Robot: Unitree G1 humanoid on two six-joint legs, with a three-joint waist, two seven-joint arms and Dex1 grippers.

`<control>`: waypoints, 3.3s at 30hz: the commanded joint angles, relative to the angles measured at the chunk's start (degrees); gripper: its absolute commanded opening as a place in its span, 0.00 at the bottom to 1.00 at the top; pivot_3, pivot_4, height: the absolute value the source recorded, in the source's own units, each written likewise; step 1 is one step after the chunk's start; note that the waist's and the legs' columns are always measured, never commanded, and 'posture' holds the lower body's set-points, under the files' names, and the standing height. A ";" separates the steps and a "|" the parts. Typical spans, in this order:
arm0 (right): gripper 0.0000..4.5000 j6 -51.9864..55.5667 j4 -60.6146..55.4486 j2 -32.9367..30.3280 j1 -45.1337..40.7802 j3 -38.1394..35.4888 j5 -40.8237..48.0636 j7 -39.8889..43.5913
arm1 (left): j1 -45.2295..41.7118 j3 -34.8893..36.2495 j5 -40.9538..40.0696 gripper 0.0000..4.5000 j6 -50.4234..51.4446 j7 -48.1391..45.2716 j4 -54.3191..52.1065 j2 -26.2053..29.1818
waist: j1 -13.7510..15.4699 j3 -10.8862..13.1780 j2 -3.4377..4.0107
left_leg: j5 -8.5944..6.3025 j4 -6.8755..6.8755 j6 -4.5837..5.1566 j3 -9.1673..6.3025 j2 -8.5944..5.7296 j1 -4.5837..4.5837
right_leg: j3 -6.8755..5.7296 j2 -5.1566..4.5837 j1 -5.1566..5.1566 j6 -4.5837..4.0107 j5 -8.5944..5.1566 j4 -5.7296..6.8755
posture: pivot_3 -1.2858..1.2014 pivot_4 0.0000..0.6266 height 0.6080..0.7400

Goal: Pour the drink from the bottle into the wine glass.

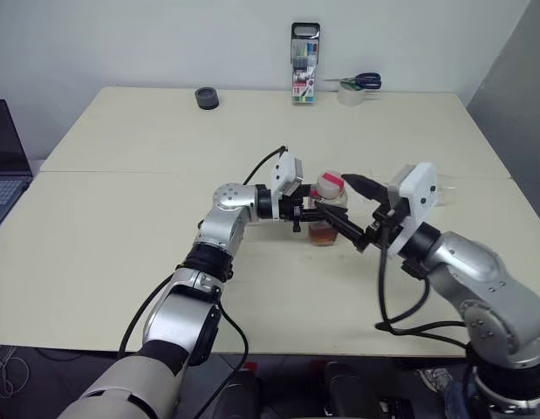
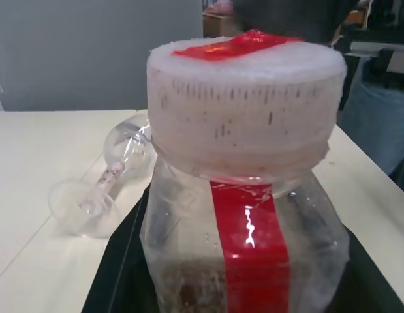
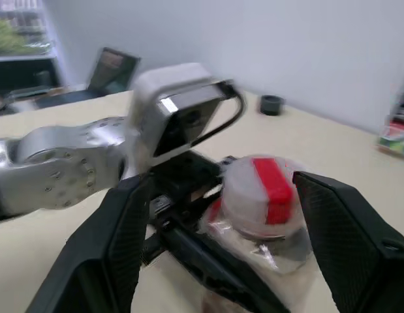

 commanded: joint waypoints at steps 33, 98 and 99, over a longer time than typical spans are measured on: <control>0.42 -9.85 16.04 -8.21 -13.63 5.70 -2.26 27.92 | 0.37 -0.84 0.92 0.39 -1.70 -4.69 -3.43 0.76 | -0.72 0.00 0.02 | -0.01 0.04 0.05 0.09 -0.02 -0.08 | 0.05 0.00 -0.10 0.03 0.04 0.01 | 0.52 0.24 1.00; 0.58 -1.85 18.02 -8.86 -13.44 -3.66 5.88 24.32 | -5.14 0.28 2.34 0.38 -5.95 -6.48 5.64 0.96 | -1.31 -0.01 0.02 | 0.02 0.09 0.07 0.17 -0.02 -0.19 | 0.13 -0.01 -0.43 -0.03 0.03 0.48 | 0.52 0.24 1.00; 0.65 -2.44 17.57 -8.27 -13.26 -4.57 5.59 22.74 | -5.13 0.35 2.22 0.38 -5.85 -6.49 5.59 0.93 | -1.31 -0.01 0.02 | 0.02 0.10 0.07 0.18 -0.02 -0.19 | 0.14 -0.02 -0.44 -0.02 0.03 0.48 | 0.52 0.24 1.00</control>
